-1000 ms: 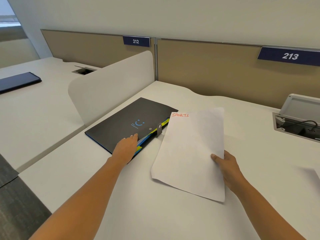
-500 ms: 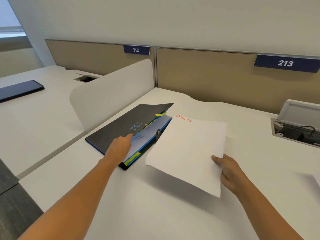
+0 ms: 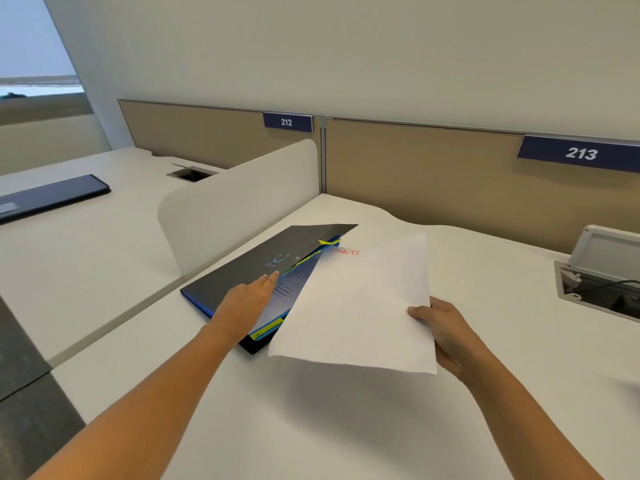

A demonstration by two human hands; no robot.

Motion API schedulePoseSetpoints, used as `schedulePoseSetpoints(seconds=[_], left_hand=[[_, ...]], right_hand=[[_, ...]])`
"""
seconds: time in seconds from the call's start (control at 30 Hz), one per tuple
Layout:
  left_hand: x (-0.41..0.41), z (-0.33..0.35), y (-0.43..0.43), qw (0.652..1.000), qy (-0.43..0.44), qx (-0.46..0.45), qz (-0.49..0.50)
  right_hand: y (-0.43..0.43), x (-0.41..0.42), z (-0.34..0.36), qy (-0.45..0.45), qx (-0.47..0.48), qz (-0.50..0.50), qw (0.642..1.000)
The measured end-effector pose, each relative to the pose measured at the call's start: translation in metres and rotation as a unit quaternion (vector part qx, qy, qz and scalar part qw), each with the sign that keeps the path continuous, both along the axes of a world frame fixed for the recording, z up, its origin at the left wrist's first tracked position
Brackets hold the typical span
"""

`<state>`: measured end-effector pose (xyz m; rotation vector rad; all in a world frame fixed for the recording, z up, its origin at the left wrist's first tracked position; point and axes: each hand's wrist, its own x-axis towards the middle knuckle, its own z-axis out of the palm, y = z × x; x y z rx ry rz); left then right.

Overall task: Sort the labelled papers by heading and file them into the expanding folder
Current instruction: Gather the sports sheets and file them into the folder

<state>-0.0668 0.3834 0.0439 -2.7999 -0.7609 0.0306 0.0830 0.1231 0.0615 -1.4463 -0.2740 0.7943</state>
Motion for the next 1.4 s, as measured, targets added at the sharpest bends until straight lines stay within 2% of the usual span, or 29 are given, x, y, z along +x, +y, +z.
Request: schedulePoseSetpoints(seconds=[0.23, 0.37, 0.57, 0.7, 0.87, 0.97, 1.07, 1.13, 1.2, 1.23, 1.3, 1.37, 1.4], left_hand=[[-0.008, 0.004, -0.004, 0.999, 0.001, 0.027, -0.027], [-0.005, 0.007, 0.004, 0.998, 0.001, 0.044, -0.037], [-0.002, 0.004, 0.017, 0.998, -0.017, 0.033, -0.048], [0.005, 0.002, 0.022, 0.998, -0.035, 0.018, -0.049], [0.002, -0.007, 0.027, 0.99, -0.117, -0.008, -0.075], [0.002, -0.007, 0.028, 0.989, -0.128, 0.001, -0.08], [0.002, -0.005, 0.029, 0.984, -0.146, 0.012, -0.096], [0.003, -0.003, 0.03, 0.982, -0.155, 0.023, -0.103], [0.003, -0.002, 0.029, 0.979, -0.173, 0.018, -0.106], [0.002, -0.001, 0.029, 0.979, -0.178, 0.007, -0.097], [0.002, 0.0, 0.029, 0.977, -0.19, -0.006, -0.093], [0.001, 0.0, 0.028, 0.976, -0.188, 0.007, -0.111], [0.001, -0.001, 0.029, 0.977, -0.178, 0.016, -0.117]], right_hand=[[0.014, 0.002, 0.01, 0.028, -0.046, 0.011, 0.998], [0.036, 0.003, 0.012, -0.004, -0.069, 0.004, 0.998], [0.083, -0.004, 0.0, -0.03, -0.069, -0.03, 0.997], [0.11, -0.02, -0.009, -0.014, -0.038, -0.037, 0.999], [0.126, -0.042, -0.023, 0.022, -0.006, 0.051, 0.998], [0.112, -0.036, -0.031, -0.056, -0.023, 0.037, 0.997], [0.086, -0.025, -0.036, -0.172, 0.046, 0.0, 0.984], [0.07, -0.014, -0.044, -0.307, 0.023, 0.026, 0.951], [0.063, -0.001, -0.055, -0.461, -0.06, 0.058, 0.884], [0.062, 0.004, -0.059, -0.543, -0.107, 0.064, 0.831], [0.068, 0.014, -0.065, -0.693, -0.181, 0.051, 0.696], [0.08, 0.021, -0.066, -0.782, -0.201, 0.017, 0.59], [0.085, 0.023, -0.064, -0.81, -0.2, 0.011, 0.552]])
